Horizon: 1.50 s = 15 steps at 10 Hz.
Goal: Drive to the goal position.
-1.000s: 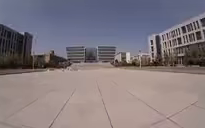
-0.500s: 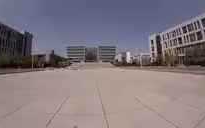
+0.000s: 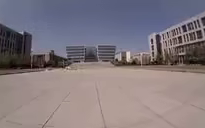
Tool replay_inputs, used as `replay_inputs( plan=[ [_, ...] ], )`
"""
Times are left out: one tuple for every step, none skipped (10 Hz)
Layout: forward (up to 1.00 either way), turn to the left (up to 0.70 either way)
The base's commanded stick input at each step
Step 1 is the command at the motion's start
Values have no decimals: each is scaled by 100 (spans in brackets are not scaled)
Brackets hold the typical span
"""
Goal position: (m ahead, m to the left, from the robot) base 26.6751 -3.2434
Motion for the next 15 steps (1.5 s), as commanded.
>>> replay_inputs(
  plan=[
    [70, 0],
    [70, 0],
    [70, 0],
    [70, 0],
    [70, 0],
    [70, 0],
    [70, 0],
    [70, 0],
    [70, 0],
    [70, 0],
    [70, 0],
    [70, 0],
    [70, 0],
    [70, 0],
    [70, 0]
  ],
)
